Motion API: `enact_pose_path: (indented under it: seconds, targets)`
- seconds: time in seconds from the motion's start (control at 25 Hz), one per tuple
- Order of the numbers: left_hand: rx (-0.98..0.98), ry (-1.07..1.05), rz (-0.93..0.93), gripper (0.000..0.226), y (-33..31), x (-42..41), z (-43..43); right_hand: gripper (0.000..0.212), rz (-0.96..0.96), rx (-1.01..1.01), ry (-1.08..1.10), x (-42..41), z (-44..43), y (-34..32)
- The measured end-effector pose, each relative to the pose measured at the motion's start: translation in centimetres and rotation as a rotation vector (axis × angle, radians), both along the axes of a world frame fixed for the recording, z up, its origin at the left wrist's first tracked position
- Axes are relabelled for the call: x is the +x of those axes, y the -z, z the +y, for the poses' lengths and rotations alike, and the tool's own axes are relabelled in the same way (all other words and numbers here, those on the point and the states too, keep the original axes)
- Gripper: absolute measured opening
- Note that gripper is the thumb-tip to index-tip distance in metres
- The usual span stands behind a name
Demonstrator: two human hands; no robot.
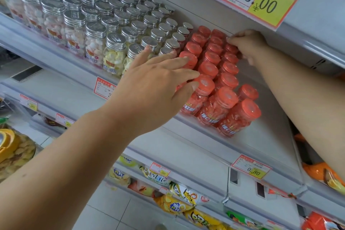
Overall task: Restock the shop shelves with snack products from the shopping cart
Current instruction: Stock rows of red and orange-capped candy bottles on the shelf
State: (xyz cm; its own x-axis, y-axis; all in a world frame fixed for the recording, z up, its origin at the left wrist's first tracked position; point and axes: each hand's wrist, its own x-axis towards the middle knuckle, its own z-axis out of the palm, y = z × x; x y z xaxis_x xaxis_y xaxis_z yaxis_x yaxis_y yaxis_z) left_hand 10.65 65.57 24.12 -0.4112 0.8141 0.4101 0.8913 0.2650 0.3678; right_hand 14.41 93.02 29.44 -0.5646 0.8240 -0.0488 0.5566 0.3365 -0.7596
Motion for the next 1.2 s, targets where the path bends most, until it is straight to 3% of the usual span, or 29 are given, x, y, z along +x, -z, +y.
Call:
enact_pose_path:
  seconds: [0.28, 0.4, 0.52, 0.64, 0.84, 1.0, 1.08, 1.2]
  targets:
    - [0.075, 0.008, -0.018, 0.063, 0.1, 0.0, 0.1, 0.019, 0.129, 0.054, 0.025, 3.7, 0.1, 0.5]
    - [0.082, 0.021, 0.013, 0.059, 0.3, 0.1, -0.3, 0.025, -0.03, 0.027, -0.15, 8.5, -2.5, -0.9]
    - [0.064, 0.031, 0.06, 0.055, 1.1, 0.8, -0.6, 0.023, -0.17, -0.127, -0.349, 12.8, -6.1, -1.6]
    - [0.055, 0.028, 0.147, 0.055, 1.5, 2.3, -0.3, 0.034, -0.075, -0.245, -0.27, 14.1, -7.8, 0.1]
    - [0.084, 0.006, 0.18, 0.055, 1.6, 3.3, 0.4, 0.044, 0.012, -0.264, -0.159, 14.1, -9.1, 1.4]
    - [0.106, -0.017, 0.176, 0.058, 2.1, 3.2, 0.1, 0.083, -0.022, -0.276, -0.202, 14.5, -9.4, 0.8]
    - [0.102, -0.024, 0.16, 0.057, 2.3, 3.1, -0.2, 0.081, -0.001, -0.315, -0.199, 14.6, -9.5, 0.8]
    - [0.092, -0.025, 0.138, 0.055, 2.2, 3.3, -0.7, 0.064, 0.0, -0.31, -0.157, 14.5, -9.6, 1.1]
